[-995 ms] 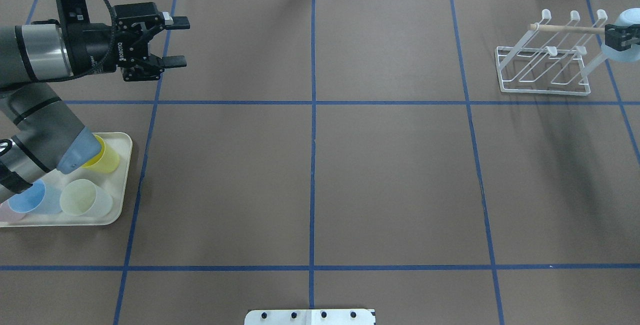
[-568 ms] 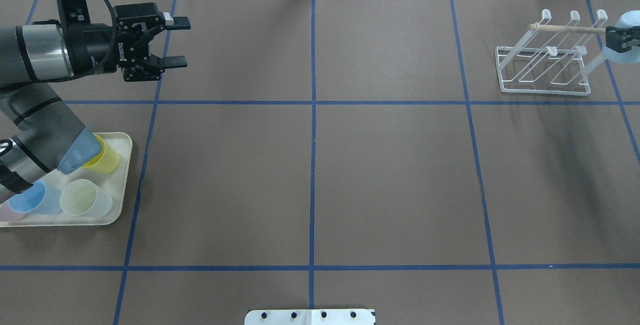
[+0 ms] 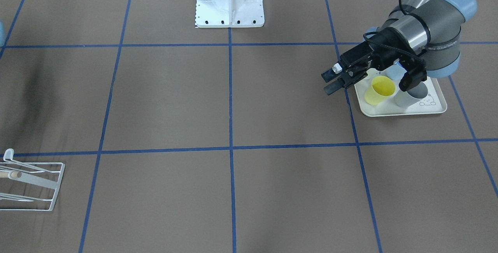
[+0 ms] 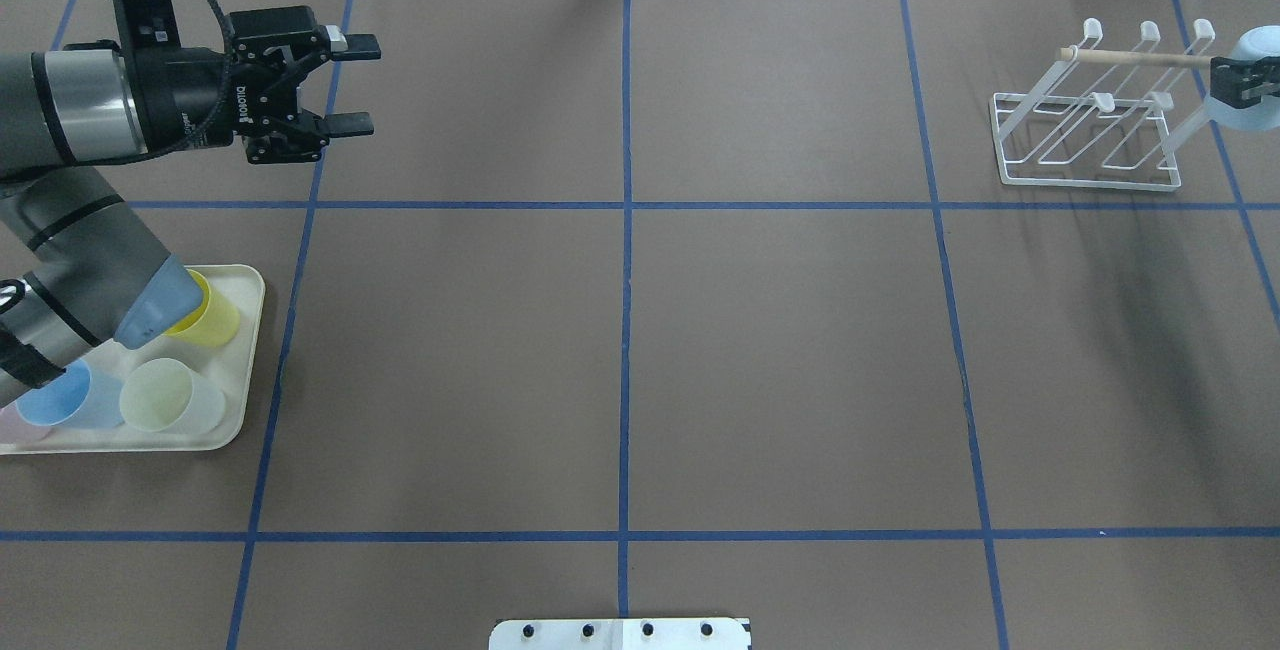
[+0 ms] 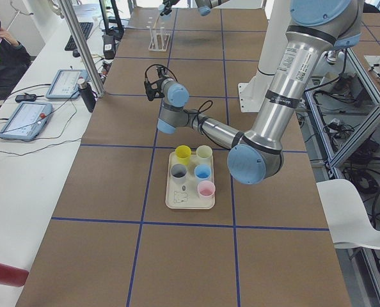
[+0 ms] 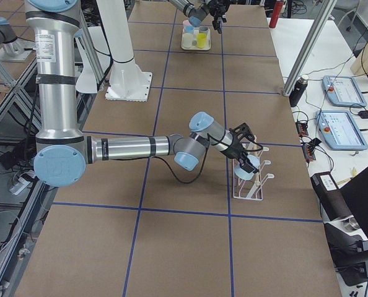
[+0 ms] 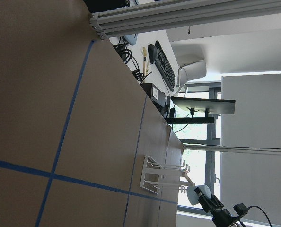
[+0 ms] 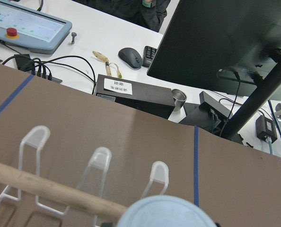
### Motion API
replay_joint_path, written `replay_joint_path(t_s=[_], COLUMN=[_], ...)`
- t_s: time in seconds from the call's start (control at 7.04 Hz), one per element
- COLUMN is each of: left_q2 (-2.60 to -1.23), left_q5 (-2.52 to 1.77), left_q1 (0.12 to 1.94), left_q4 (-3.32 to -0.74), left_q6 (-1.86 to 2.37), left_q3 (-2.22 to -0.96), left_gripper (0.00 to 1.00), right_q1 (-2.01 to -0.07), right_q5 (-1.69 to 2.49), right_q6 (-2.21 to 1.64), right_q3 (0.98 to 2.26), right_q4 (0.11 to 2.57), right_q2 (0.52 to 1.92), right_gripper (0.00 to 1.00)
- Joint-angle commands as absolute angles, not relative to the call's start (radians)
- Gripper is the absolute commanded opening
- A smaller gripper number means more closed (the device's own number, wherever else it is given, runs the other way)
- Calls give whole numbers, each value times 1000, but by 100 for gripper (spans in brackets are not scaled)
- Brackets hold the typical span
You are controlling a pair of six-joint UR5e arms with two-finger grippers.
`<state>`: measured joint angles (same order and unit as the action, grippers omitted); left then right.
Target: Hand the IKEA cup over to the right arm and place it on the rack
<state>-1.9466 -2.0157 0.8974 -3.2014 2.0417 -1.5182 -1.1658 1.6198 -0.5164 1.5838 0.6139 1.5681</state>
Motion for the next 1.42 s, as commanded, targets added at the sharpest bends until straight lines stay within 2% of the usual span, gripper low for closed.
replay_joint_path(t_s=[0.0, 0.14, 0.28, 0.57, 0.71, 1.28], left_q2=[-1947, -1947, -1947, -1947, -1947, -1950], left_q5=[-2016, -2016, -2016, -2016, -2016, -2025], left_q1=[897, 897, 897, 897, 897, 900], left_q4=[-3201, -3201, -3201, -3201, -3201, -3201], left_q6=[2042, 2042, 2042, 2042, 2042, 2042], left_q3=[-1514, -1514, -1514, -1514, -1514, -1517], left_gripper=[100, 100, 100, 100, 100, 100], right_q1=[-1160, -1157, -1155, -1155, -1155, -1157], right_q5=[1620, 1620, 1620, 1623, 1623, 1652], right_q6=[-518, -518, -509, -509, -511, -520], right_q3=[1580, 1580, 1578, 1575, 1575, 1617], right_q4=[612, 612, 614, 612, 612, 612], right_q2=[1563, 1560, 1557, 1557, 1559, 1559], right_gripper=[0, 0, 5, 79, 99, 99])
